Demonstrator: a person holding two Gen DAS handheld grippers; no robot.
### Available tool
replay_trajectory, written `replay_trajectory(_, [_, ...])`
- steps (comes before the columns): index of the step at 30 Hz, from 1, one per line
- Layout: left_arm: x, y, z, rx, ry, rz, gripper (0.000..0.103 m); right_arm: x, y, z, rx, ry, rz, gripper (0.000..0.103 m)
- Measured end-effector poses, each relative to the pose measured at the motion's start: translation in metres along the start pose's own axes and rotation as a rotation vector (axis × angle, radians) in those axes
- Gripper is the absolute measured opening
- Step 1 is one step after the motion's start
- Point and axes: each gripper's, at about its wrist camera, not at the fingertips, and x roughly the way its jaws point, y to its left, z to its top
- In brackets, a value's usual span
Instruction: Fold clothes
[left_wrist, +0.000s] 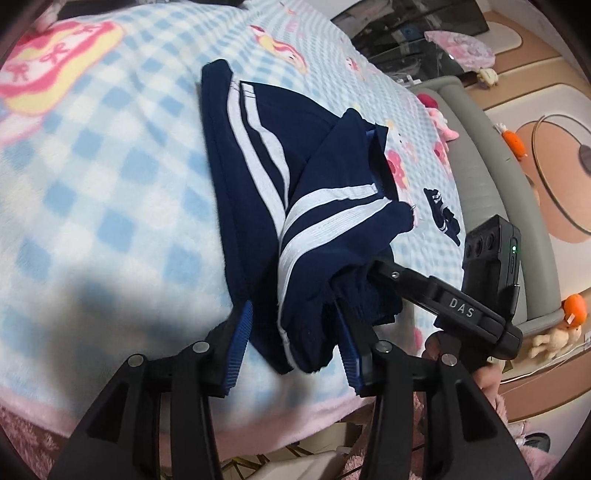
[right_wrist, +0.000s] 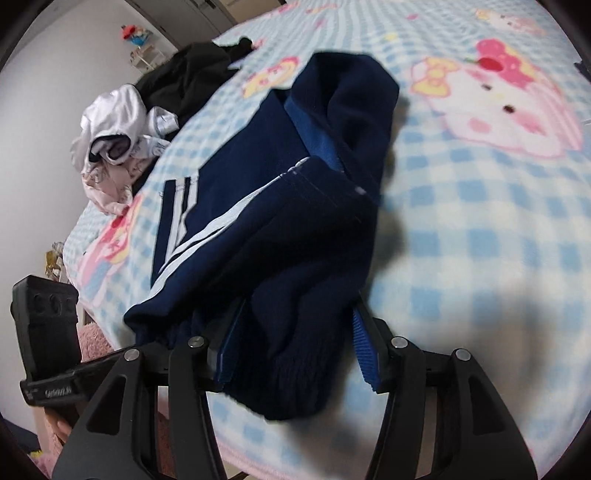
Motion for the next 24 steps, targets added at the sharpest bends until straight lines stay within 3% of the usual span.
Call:
replay_trajectory(1, [0.000,-0.002,0.000,0.007,-0.007,0.000,0.042,0.000,0.002,0.001,-0.016,0.002,0.001,0.039])
replay_trajectory(4, [-0.002,-0.009,0.000,0.060,-0.031,0.017,0.037,-0.013,0.012,-0.003,-0.076,-0.036,-0.012,0.021])
replay_trajectory(7, [0.001,-0.019,0.000,0.106,-0.036,-0.001,0.033,-0.035,0.014,-0.010,-0.091,-0.093,-0.038,0.016])
replay_trajectory(13, [0.012,-0.033,-0.012,0.166,0.039,-0.045,0.030,-0.080,-0.002,-0.052,-0.022,-0.185,-0.094,0.015])
replay_trajectory(18, [0.026,-0.027,-0.014,0.134,0.133,-0.078,0.039,-0.063,-0.033,-0.082,0.090,-0.125,-0.078,0.021])
replay_trajectory(20, [0.028,-0.025,-0.015,0.131,0.142,-0.061,0.039,-0.059,-0.045,-0.081,0.145,-0.110,-0.017,0.023])
replay_trajectory(22, [0.024,-0.030,-0.018,0.166,0.128,-0.036,0.036,-0.057,-0.045,-0.078,0.153,-0.099,0.017,0.035])
replay_trajectory(24, [0.019,-0.038,-0.018,0.203,0.095,0.006,0.018,-0.054,-0.037,-0.076,0.106,-0.093,-0.002,0.036])
